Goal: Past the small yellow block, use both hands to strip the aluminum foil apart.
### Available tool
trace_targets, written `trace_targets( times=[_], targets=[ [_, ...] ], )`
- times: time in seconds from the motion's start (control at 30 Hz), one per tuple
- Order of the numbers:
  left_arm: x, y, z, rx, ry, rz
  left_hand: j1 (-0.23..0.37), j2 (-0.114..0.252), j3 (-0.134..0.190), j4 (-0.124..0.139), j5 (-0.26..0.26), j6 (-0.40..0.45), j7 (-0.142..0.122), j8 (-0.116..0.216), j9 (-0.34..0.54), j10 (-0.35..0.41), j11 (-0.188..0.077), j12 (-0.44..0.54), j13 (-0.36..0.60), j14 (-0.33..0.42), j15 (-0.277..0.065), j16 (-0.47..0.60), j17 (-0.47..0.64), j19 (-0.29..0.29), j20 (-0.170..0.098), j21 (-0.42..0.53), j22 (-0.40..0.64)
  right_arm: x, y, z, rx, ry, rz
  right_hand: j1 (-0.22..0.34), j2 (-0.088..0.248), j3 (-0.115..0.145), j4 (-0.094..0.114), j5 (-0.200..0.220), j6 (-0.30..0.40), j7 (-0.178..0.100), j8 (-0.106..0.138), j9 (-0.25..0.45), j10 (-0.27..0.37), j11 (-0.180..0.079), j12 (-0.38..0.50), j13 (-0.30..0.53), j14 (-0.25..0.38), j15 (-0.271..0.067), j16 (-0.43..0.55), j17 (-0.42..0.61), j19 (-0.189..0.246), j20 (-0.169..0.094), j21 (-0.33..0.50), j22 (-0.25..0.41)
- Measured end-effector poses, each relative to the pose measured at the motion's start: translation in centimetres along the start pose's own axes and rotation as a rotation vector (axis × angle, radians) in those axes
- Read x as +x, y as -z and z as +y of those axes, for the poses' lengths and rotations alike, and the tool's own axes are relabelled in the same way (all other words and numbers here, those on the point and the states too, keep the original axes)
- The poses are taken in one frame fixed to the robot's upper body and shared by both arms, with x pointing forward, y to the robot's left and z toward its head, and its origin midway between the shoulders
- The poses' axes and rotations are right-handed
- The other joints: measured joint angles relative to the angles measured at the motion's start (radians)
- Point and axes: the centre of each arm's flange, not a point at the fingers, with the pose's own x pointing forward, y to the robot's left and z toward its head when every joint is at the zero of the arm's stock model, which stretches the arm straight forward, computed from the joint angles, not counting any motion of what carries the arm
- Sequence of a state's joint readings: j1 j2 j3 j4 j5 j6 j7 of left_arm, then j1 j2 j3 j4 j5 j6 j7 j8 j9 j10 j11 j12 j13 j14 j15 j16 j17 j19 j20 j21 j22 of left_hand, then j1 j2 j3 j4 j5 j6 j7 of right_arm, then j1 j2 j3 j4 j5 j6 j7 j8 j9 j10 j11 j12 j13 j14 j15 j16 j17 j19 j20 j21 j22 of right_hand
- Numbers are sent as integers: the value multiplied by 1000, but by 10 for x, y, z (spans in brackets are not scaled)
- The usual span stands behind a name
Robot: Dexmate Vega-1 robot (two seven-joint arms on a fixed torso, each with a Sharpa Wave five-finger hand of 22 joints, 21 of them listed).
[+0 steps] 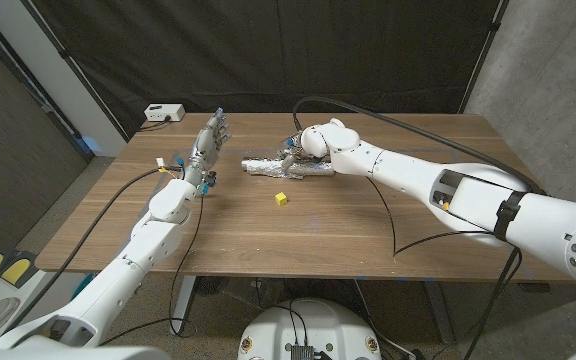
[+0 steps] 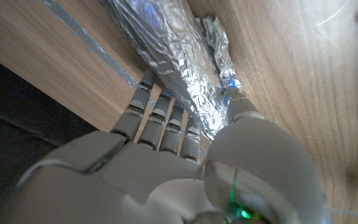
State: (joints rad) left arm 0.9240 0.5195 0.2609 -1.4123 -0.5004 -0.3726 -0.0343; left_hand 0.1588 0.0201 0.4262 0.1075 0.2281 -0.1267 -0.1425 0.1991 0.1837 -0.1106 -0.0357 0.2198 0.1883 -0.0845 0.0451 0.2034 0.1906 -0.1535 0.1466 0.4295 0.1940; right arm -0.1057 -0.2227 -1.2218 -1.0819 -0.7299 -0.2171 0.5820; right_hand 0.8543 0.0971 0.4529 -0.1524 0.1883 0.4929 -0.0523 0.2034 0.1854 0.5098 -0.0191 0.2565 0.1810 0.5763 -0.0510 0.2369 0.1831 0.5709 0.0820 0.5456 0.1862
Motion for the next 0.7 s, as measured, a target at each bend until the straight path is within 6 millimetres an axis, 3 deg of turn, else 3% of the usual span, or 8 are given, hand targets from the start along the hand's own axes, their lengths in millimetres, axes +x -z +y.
trace_targets(
  times=[0.17,0.2,0.27,0.4,0.47,0.57,0.63,0.7],
  targets=[
    [-3,-7,1,-6,-9,-29,0,0,0,0,0,2,1,0,0,4,4,0,0,0,0,0,0,6,-2,0,0,2,10,6,27,-28,47,3,3,4,4,-4,22,-1,0,0,50,-52,1,-22,149,-14,15,-4,192,-72,57,-13],
    [-3,-8,1,-7,-9,-33,0,0,0,0,0,4,4,0,0,4,4,0,0,0,0,0,0,7,-4,0,0,3,12,7,32,-35,54,3,3,7,7,-5,37,2,1,0,70,-76,1,-102,201,-20,19,-5,236,-99,70,-14],
    [-4,-8,1,-7,-9,-37,0,0,-4,-4,0,6,5,0,0,12,2,0,0,0,0,0,0,7,-4,0,0,4,14,8,37,-40,60,3,2,13,4,-9,57,-17,1,-2,98,-104,3,-136,308,-36,29,-7,288,-130,102,-16],
    [-5,-11,2,-10,-10,-48,0,0,-4,-4,0,5,5,0,0,12,2,0,0,0,0,0,0,7,-4,0,0,8,17,13,54,-56,67,29,-24,16,1,-12,74,-35,1,-2,109,-115,3,-137,401,-18,46,4,334,-148,160,4],
    [-5,-11,2,-11,-10,-50,0,0,-4,-4,0,5,5,0,0,12,2,0,0,0,0,0,0,11,0,0,0,8,16,14,58,-57,64,53,-48,16,1,-12,74,-35,18,-2,111,-117,3,-138,446,-1,46,33,349,-163,205,26],
    [-5,-11,3,-12,-11,-52,-9,9,-4,-4,0,5,5,0,0,12,2,0,0,0,0,0,0,12,2,0,0,9,15,16,65,-59,60,104,-99,3,-11,-12,74,-35,32,-2,112,-119,3,-142,514,30,46,159,325,-187,377,75],
    [-5,-12,3,-13,-10,-54,-9,9,-4,-4,0,5,5,0,0,12,2,0,0,0,0,0,0,12,2,0,0,9,16,19,73,-63,57,125,-120,-18,-12,-12,74,-35,32,-2,111,-119,3,-142,535,31,109,205,312,-199,469,256],
    [-5,-12,3,-14,-8,-55,-9,9,-4,-4,0,5,5,0,0,12,2,0,0,0,0,0,0,12,2,0,0,10,20,26,84,-61,54,135,-130,-30,-10,-12,82,-45,32,-4,108,-138,3,-142,536,31,127,215,297,-198,512,308]
  ],
)
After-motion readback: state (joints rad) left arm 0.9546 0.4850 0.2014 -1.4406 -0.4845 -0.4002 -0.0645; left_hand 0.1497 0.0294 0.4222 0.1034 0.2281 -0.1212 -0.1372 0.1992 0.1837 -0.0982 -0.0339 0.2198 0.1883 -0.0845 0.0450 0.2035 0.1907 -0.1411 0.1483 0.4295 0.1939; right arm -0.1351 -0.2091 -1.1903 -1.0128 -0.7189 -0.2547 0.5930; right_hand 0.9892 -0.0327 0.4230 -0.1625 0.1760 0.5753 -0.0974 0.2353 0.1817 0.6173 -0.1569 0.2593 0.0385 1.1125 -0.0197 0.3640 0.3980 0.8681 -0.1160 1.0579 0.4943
